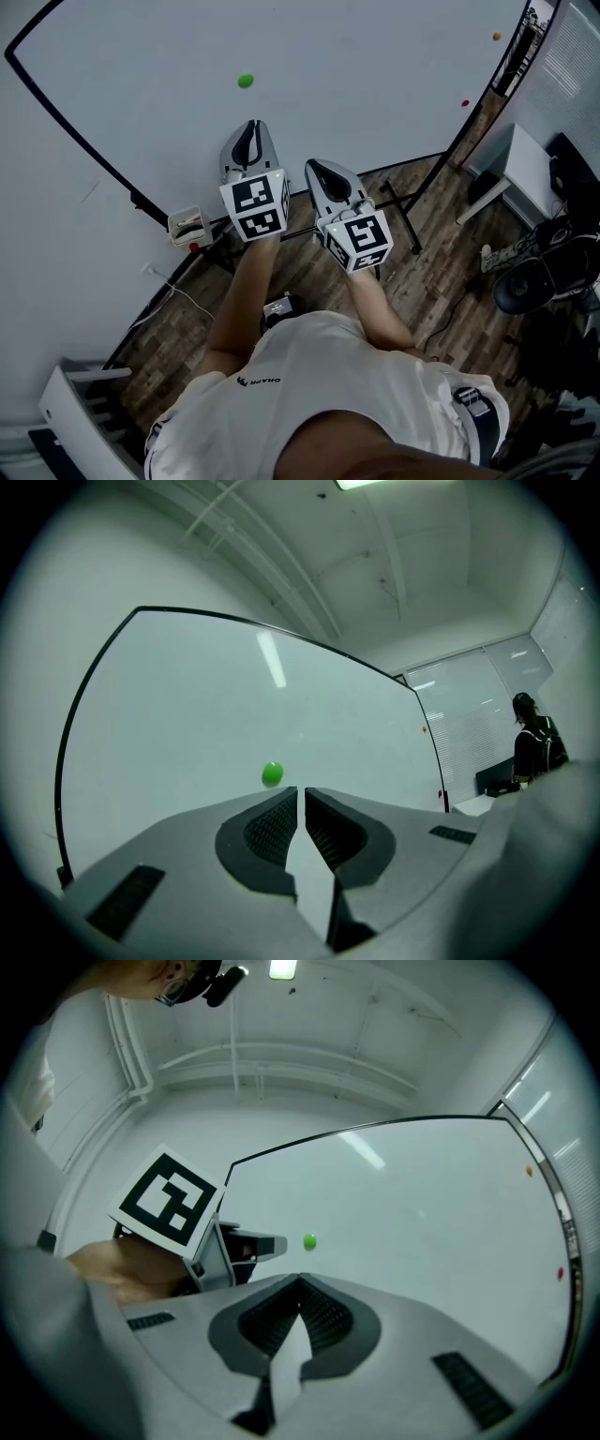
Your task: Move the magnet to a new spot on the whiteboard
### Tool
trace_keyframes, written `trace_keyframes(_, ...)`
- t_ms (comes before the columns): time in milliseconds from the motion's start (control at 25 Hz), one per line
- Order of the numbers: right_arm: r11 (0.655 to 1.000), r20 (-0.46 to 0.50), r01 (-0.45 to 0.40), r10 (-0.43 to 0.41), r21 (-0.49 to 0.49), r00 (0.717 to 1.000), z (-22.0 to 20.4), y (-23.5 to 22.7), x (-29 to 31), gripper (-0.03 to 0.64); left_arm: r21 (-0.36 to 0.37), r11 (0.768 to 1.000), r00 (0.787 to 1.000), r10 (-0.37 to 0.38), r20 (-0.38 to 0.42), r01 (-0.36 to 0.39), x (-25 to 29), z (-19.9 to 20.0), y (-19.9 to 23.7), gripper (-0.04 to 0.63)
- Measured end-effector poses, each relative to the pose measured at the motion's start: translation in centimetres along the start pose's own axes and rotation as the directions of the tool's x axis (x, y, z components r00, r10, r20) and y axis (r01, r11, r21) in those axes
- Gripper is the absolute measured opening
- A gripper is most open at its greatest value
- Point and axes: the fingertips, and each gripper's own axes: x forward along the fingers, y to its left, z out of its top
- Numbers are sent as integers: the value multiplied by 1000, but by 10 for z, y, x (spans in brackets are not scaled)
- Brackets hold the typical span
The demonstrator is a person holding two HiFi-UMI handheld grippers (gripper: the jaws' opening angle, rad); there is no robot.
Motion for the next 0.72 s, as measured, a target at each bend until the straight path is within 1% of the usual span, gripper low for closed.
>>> trace_keyframes(160,1000,0,5,-5,-1,1000,-1,-1,2,14,14,1000,1000,8,0,-8,4,1,3,37)
trace_keyframes(520,1000,6,12,-12,-4,1000,2,-5,0,14,56,998,1000,28,6,-29,15,10,4,64)
trace_keyframes(720,1000,1,11,-11,-4,1000,0,-5,1,14,71,996,999,51,-7,-50,23,8,7,72)
